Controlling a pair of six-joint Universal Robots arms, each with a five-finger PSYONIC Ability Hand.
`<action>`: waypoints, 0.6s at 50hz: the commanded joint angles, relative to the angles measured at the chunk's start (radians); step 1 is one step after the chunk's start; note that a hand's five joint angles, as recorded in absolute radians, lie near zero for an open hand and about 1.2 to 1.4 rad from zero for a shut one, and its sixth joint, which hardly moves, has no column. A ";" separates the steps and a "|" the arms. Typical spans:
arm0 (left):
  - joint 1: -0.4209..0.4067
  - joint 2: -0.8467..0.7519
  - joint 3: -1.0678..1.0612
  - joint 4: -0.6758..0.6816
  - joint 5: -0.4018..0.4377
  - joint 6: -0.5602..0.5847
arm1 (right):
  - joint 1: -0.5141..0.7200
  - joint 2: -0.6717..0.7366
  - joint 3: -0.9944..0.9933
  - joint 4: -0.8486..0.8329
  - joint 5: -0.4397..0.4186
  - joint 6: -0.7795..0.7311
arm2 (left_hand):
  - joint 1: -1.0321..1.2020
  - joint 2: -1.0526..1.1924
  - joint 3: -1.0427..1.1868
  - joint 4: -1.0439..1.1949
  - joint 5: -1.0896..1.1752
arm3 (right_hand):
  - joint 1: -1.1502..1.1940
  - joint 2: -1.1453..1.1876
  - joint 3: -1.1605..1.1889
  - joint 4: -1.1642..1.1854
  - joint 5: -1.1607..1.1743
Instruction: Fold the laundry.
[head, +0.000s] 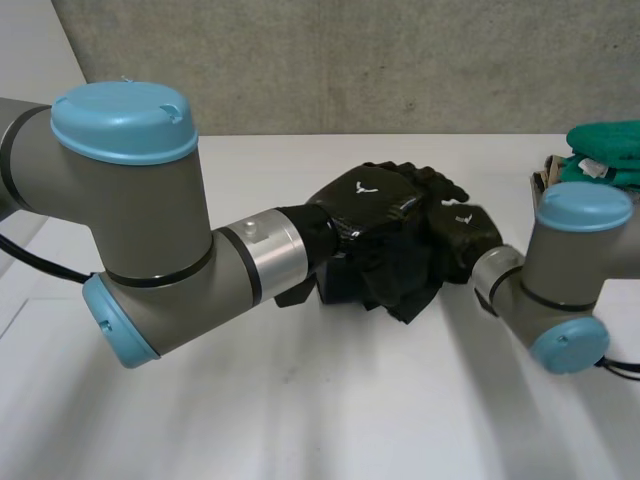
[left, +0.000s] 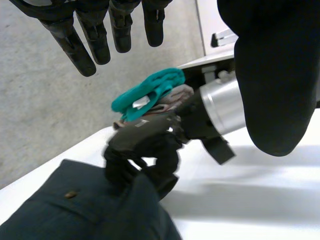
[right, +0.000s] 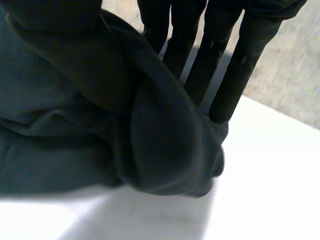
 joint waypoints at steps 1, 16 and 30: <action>-0.012 0.001 -0.009 0.067 0.022 -0.035 | -0.034 -0.040 0.004 -0.024 -0.059 -0.004 | -0.013 -0.027 -0.035 -0.024 -0.049 | 0.300 0.224 0.244 0.222 0.240; -0.002 0.017 -0.018 0.092 0.013 -0.082 | -0.054 -0.003 -0.005 -0.024 -0.059 -0.143 | -0.013 -0.027 -0.035 -0.024 -0.049 | -0.163 -0.238 -0.218 -0.240 -0.222; 0.015 0.034 -0.042 0.096 0.013 -0.082 | -0.069 -0.080 0.100 0.046 -0.177 -0.614 | -0.013 -0.027 -0.035 -0.024 -0.049 | -0.922 -0.997 -0.977 -1.000 -0.981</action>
